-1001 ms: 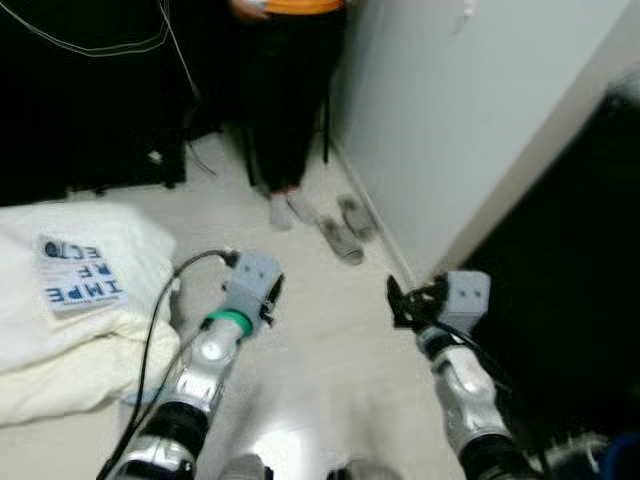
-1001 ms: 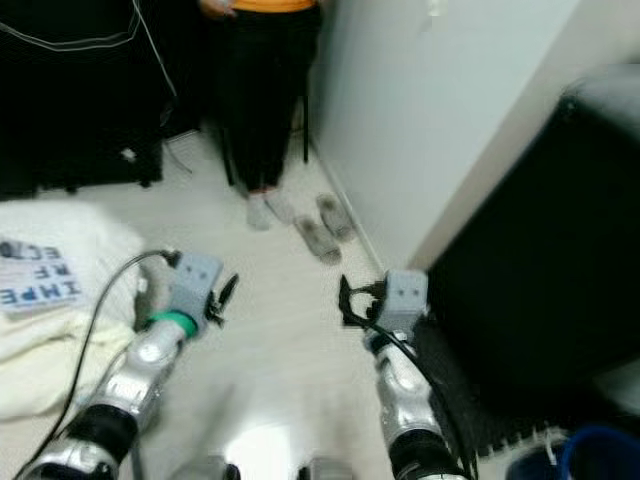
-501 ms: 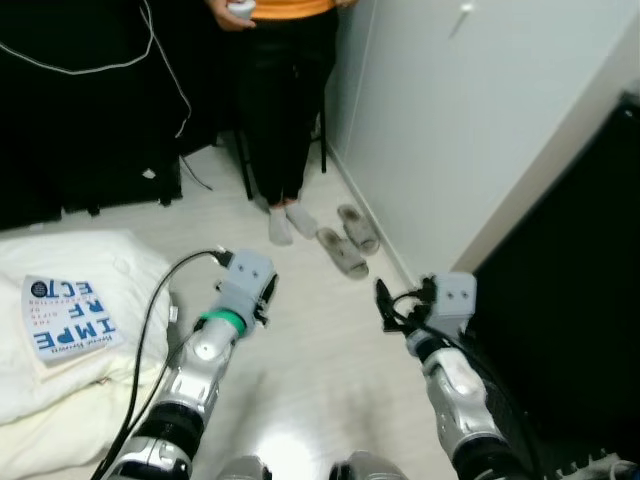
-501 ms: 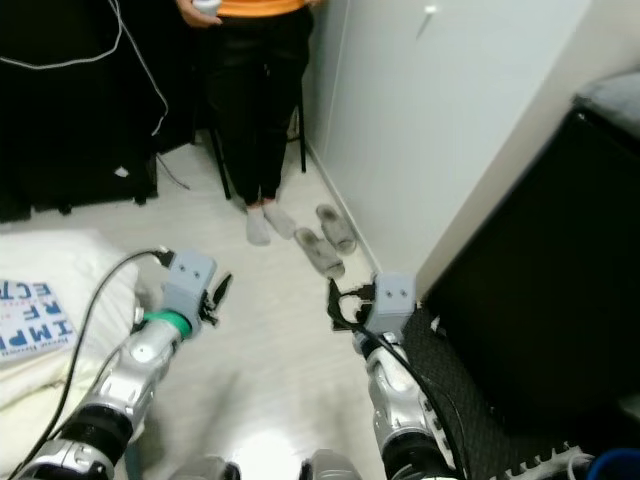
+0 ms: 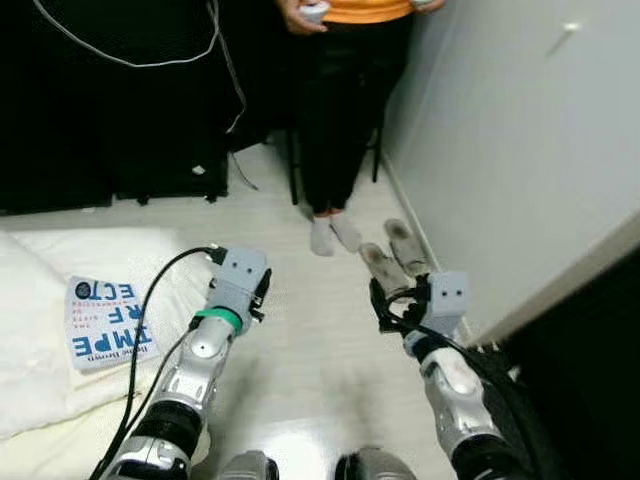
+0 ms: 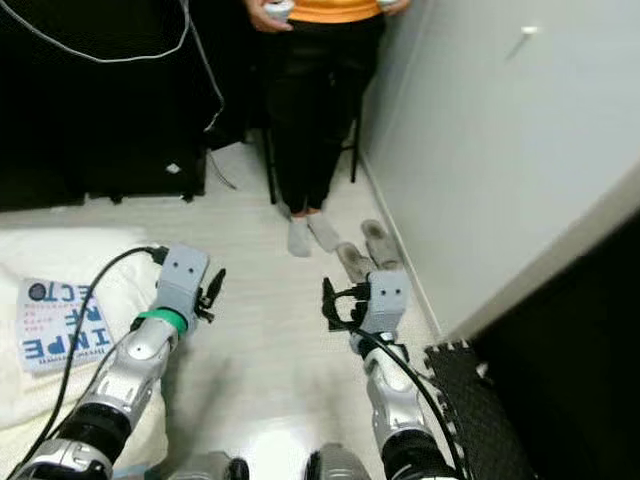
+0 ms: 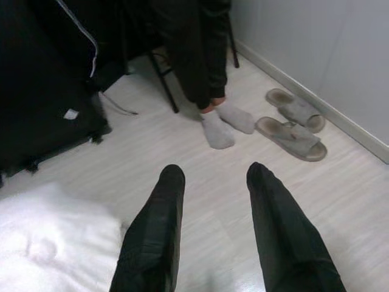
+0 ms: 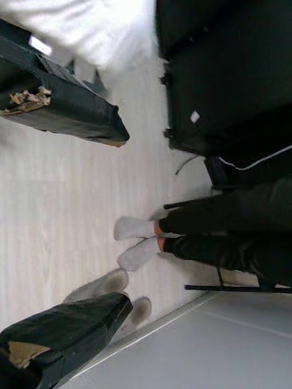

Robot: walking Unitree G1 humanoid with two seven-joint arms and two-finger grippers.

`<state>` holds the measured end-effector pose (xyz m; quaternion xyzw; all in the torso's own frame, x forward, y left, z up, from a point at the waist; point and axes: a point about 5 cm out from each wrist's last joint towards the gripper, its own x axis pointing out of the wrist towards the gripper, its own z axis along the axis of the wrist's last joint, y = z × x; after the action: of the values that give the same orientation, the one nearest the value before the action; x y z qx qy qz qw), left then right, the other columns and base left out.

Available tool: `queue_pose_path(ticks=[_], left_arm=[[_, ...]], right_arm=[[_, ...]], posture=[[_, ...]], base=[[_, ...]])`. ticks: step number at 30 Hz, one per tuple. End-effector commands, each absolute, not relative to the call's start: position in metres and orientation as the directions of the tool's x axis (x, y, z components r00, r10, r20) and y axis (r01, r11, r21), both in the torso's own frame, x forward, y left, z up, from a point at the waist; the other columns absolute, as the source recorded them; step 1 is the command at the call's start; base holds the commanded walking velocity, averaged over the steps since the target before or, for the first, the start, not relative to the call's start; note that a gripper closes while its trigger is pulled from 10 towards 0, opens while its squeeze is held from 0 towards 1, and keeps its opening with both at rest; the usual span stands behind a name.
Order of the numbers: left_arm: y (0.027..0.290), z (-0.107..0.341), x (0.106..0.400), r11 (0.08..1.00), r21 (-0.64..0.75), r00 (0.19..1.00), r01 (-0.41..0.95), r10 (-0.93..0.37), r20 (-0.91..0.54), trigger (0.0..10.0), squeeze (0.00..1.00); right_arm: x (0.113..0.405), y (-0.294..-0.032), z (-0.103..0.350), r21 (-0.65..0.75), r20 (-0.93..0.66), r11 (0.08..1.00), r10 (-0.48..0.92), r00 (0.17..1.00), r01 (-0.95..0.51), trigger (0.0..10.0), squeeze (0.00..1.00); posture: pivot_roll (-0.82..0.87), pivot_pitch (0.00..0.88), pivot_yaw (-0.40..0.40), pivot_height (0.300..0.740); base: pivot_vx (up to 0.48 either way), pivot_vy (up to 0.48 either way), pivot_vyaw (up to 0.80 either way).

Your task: Clean up the room

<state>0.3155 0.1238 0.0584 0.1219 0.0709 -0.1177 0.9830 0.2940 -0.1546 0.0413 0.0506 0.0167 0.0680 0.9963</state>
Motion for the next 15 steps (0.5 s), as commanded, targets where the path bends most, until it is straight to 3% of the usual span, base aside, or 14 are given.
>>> queue_pose_path(ticks=[1,11,15], left_arm=[[0.1191,0.0534,0.3127,0.937,0.221,0.955,0.269,-0.231,-0.186,10.0,0.0],[0.1189,0.0532,0.3128,0.938,0.217,0.955,0.269,-0.23,-0.188,10.0,0.0],[0.1188,0.0527,0.3128,0.938,0.216,0.954,0.27,-0.23,-0.192,10.0,0.0]], right_arm=[[0.2904,-0.161,0.0361,0.103,-0.05,0.988,0.118,0.992,-0.112,10.0,0.0],[0.2908,-0.1615,0.0363,0.098,-0.051,0.989,0.12,0.991,-0.115,10.0,0.0],[0.2908,-0.1617,0.0361,0.097,-0.053,0.989,0.12,0.991,-0.115,10.0,0.0]], posture=[[0.04,0.015,0.013,0.74],[0.04,0.015,0.013,0.74],[0.04,0.015,0.013,0.74]], base=[[0.307,0.0,0.0],[0.285,0.0,0.0],[0.0,0.0,0.0]])
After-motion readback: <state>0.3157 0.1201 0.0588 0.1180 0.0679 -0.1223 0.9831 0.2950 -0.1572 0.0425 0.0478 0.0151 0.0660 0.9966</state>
